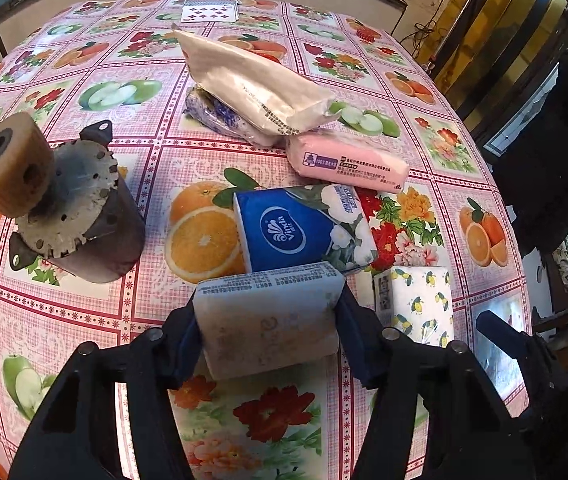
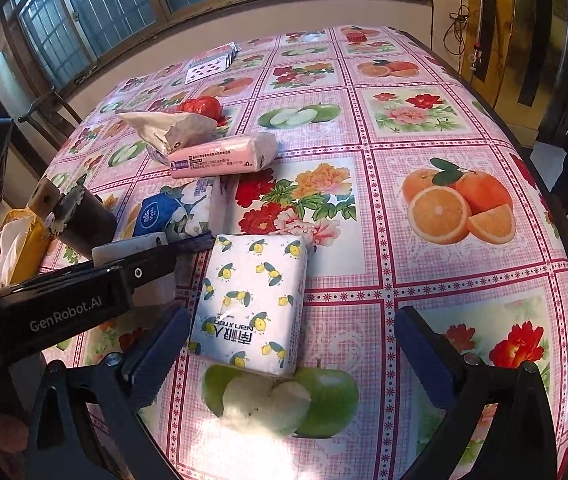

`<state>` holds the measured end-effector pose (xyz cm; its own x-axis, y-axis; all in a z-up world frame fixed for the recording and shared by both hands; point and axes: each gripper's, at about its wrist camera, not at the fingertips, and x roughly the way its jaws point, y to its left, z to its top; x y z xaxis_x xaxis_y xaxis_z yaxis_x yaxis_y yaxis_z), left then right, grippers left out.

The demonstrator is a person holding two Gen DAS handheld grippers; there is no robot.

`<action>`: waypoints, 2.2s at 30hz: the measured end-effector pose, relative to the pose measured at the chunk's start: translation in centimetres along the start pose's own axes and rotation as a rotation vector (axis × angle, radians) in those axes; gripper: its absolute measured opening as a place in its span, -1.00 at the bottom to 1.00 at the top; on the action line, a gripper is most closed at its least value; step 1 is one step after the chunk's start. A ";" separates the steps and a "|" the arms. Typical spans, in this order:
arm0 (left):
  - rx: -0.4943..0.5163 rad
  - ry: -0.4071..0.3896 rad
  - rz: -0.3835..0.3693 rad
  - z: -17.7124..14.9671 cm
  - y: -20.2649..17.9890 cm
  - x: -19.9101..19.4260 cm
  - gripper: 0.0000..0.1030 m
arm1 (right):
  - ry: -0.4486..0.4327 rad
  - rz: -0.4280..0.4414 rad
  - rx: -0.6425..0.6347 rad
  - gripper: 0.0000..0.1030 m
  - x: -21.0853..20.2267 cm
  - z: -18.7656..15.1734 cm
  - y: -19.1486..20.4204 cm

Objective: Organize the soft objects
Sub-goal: 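Grasp the white Face tissue pack with the left tool while the right tool grasps the lemon-print tissue pack, then carry both tissue packs into the tray and open both tools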

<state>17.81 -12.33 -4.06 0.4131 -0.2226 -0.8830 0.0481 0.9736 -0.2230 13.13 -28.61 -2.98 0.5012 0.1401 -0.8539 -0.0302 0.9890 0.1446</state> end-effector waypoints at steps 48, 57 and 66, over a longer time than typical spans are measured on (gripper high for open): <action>-0.089 -0.226 0.144 -6.9 14.0 -13.9 0.11 | -0.105 0.126 -0.239 0.04 -5.7 -3.4 19.5; -0.129 -0.334 0.287 -7.5 20.9 -18.6 0.11 | -0.149 0.193 -0.319 0.04 -5.7 -2.7 28.4; -0.199 -0.399 0.436 -7.7 28.9 -21.2 0.11 | -0.131 0.227 -0.402 0.05 -3.2 -2.0 37.6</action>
<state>3.49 20.18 5.02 0.6661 0.2664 -0.6966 -0.3562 0.9343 0.0167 8.66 8.21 4.23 0.5471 0.3727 -0.7495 -0.4701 0.8777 0.0933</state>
